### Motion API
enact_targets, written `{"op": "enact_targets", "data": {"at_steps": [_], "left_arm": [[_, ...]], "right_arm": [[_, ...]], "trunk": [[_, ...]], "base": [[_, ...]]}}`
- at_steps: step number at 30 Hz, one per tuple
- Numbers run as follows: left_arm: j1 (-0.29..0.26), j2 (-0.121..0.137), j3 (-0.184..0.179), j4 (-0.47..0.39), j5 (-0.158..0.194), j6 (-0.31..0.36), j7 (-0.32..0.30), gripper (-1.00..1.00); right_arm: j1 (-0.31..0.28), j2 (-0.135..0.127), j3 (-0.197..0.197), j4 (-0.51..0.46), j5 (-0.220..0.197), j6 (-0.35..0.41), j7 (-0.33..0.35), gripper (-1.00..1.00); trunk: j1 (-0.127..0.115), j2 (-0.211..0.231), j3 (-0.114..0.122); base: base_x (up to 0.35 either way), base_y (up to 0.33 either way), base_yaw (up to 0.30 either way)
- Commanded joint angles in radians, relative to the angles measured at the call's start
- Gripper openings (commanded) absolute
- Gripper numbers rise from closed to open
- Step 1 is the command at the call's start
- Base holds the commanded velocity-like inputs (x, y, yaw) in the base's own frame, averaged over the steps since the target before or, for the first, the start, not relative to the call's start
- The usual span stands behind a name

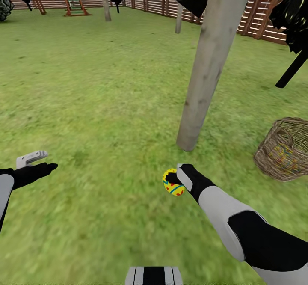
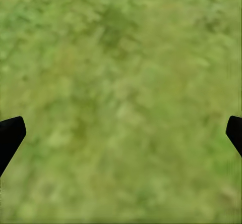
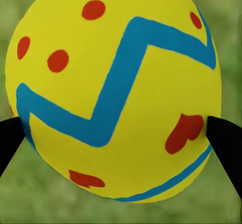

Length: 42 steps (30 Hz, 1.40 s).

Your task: Take the three Easter eggs out of the wicker basket on the lawn in the garden, then place them on the lawn next to a single tree (choose any tree) so that all three eggs are next to the same tree and none are left in the basket.

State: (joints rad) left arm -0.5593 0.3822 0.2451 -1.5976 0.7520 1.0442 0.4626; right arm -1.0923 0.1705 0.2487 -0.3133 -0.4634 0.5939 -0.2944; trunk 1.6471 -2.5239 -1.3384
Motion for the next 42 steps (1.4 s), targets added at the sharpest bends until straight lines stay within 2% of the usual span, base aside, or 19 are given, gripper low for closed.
{"op": "enact_targets", "data": {"at_steps": [1, 4, 7, 10, 14, 17, 21, 26, 29, 38, 42], "left_arm": [[-0.001, 0.0, 0.0, -0.001, 0.01, 0.003, 0.01, 1.0], [0.0, 0.0, 0.0, -0.001, 0.01, 0.003, 0.012, 1.0], [0.0, 0.0, 0.0, -0.001, 0.01, 0.003, 0.013, 1.0], [0.0, 0.0, -0.001, -0.001, 0.01, 0.003, 0.015, 1.0], [0.0, 0.0, -0.001, -0.001, 0.01, 0.003, 0.016, 1.0], [0.0, 0.0, -0.001, -0.001, 0.01, 0.003, 0.016, 1.0], [0.0, 0.0, -0.001, -0.001, 0.01, 0.003, 0.016, 1.0], [0.001, 0.0, -0.001, -0.001, 0.01, 0.003, 0.016, 1.0], [0.0, 0.0, -0.001, -0.001, 0.01, 0.003, 0.016, 1.0], [0.001, 0.0, -0.001, -0.001, 0.01, 0.003, 0.016, 1.0], [0.001, 0.0, -0.001, -0.001, 0.01, 0.003, 0.016, 1.0]], "right_arm": [[-0.001, 0.0, 0.009, 0.0, -0.01, -0.002, -0.008, -1.0], [-0.001, 0.0, 0.012, 0.0, -0.008, -0.035, -0.007, -1.0], [-0.001, 0.001, 0.013, -0.001, 0.0, -0.047, -0.007, -1.0], [-0.001, 0.001, 0.014, -0.001, 0.005, -0.051, -0.007, -1.0], [-0.001, 0.001, 0.014, -0.001, 0.006, -0.052, -0.006, -1.0], [-0.001, 0.001, 0.014, -0.001, 0.009, -0.052, -0.006, -1.0], [-0.002, 0.003, 0.014, -0.002, 0.011, -0.052, -0.006, -1.0], [-0.002, 0.004, 0.015, -0.003, 0.011, -0.056, -0.006, -1.0], [-0.002, 0.004, 0.015, -0.001, 0.011, -0.063, -0.005, -1.0], [-0.002, 0.003, 0.015, 0.0, 0.011, -0.067, -0.002, -1.0], [-0.002, 0.003, 0.015, -0.001, 0.011, -0.078, -0.001, -1.0]], "trunk": [[0.0, -0.001, -0.005], [0.0, -0.001, -0.005], [0.002, -0.001, -0.016], [0.003, -0.002, -0.028], [0.003, -0.002, -0.028], [0.004, -0.003, -0.04], [0.004, -0.003, -0.04], [0.007, -0.004, -0.059], [0.007, -0.004, -0.059], [0.011, -0.006, -0.094], [0.011, -0.006, -0.094]], "base": [[0.0, 0.0, 0.0], [0.0, 0.0, 0.0], [0.0, 0.0, 0.0], [0.0, 0.0, 0.0], [0.0, 0.0, 0.0], [0.0, 0.0, 0.0], [0.0, 0.0, 0.0], [0.0, 0.0, 0.0], [0.0, 0.0, 0.0], [0.0, 0.0, 0.0], [0.0, 0.0, 0.0]]}}
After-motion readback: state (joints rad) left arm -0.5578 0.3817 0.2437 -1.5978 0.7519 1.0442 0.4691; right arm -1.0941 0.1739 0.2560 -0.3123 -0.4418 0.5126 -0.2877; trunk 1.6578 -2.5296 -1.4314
